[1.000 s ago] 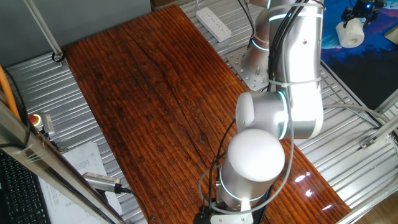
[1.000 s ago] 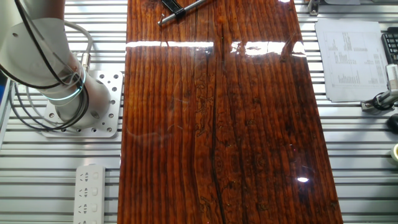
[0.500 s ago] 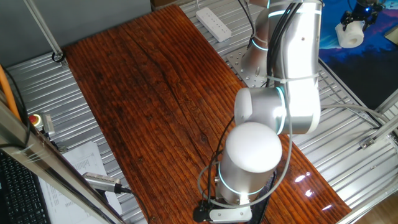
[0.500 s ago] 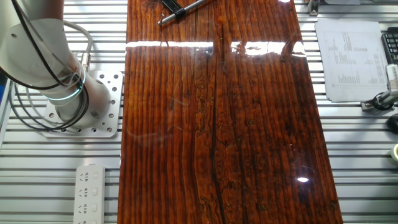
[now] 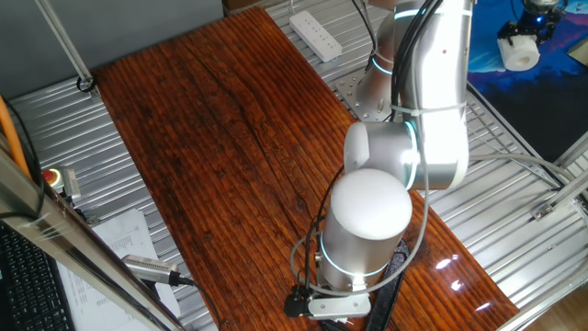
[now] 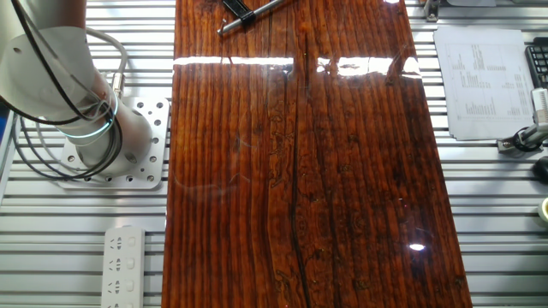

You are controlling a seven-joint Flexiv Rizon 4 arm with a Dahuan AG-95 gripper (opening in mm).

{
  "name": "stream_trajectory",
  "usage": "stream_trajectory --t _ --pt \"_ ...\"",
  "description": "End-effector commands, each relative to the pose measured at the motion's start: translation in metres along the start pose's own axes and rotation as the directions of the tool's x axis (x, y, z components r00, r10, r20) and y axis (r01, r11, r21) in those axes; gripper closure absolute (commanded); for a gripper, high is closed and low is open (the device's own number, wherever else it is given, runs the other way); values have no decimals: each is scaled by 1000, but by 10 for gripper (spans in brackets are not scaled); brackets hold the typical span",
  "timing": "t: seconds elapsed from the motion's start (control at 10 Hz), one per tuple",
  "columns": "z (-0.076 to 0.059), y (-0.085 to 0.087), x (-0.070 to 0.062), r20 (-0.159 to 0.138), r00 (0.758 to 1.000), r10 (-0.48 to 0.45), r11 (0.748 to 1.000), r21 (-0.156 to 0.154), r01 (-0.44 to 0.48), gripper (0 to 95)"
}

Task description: Install the light bulb by rotating it

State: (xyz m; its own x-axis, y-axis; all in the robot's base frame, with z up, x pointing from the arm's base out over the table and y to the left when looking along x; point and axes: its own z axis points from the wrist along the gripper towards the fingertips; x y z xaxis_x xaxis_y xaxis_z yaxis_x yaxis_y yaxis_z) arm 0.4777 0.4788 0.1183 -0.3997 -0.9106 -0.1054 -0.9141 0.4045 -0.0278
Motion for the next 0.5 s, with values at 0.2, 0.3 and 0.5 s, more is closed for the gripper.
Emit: stream_trajectory --t 0.2,0.3,0.5 --pt "1 1 1 25 1000 7 1000 -3 -7 570" --pt "1 1 1 28 1000 7 1000 -4 -7 570" --pt "1 1 1 40 999 9 1000 -5 -9 570"
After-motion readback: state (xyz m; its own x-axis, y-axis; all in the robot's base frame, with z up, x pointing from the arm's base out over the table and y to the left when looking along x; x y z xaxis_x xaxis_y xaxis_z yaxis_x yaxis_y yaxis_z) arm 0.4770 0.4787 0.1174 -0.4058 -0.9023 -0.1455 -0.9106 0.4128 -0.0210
